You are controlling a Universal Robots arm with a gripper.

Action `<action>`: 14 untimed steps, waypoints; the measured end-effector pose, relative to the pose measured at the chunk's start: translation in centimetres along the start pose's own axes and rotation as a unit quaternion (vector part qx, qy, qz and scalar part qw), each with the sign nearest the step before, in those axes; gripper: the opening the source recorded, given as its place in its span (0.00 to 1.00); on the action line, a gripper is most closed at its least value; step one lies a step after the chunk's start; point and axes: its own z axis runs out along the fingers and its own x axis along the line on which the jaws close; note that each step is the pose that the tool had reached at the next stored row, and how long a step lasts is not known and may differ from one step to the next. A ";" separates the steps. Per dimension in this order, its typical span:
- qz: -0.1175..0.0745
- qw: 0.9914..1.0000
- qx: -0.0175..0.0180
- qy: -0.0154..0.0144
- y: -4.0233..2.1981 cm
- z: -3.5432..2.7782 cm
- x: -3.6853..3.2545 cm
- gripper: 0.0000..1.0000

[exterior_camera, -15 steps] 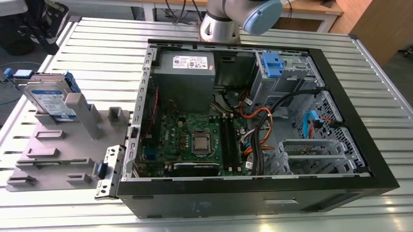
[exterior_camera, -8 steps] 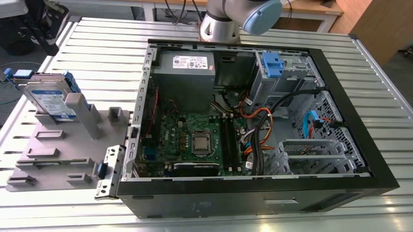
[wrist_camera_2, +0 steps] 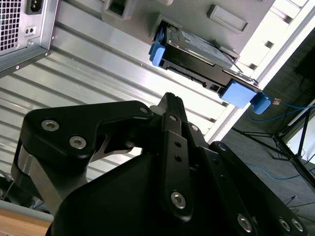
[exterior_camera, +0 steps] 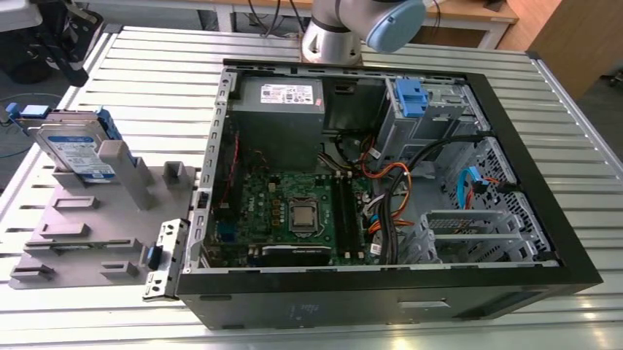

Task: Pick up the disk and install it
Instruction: 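Reach for the disk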

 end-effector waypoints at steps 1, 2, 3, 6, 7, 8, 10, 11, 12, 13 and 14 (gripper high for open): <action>0.000 1.000 0.000 0.000 0.00 0.01 0.01 0.11; 0.000 1.000 0.000 0.000 0.00 0.01 0.01 0.11; 0.000 1.000 0.000 0.000 0.00 0.01 0.01 0.11; 0.000 1.000 0.000 0.000 -0.02 0.03 0.03 0.11; 0.000 1.000 0.000 0.000 -0.03 0.05 0.05 0.11; 0.000 1.000 0.000 0.000 -0.05 0.07 0.06 0.11; 0.000 1.000 0.000 0.000 -0.10 0.14 0.11 0.11; 0.000 1.000 0.000 0.000 -0.12 0.19 0.16 0.11; 0.000 1.000 0.000 0.000 -0.13 0.24 0.24 0.11; 0.000 1.000 0.000 0.000 -0.15 0.30 0.33 0.11; 0.000 1.000 0.000 0.000 -0.20 0.36 0.42 0.11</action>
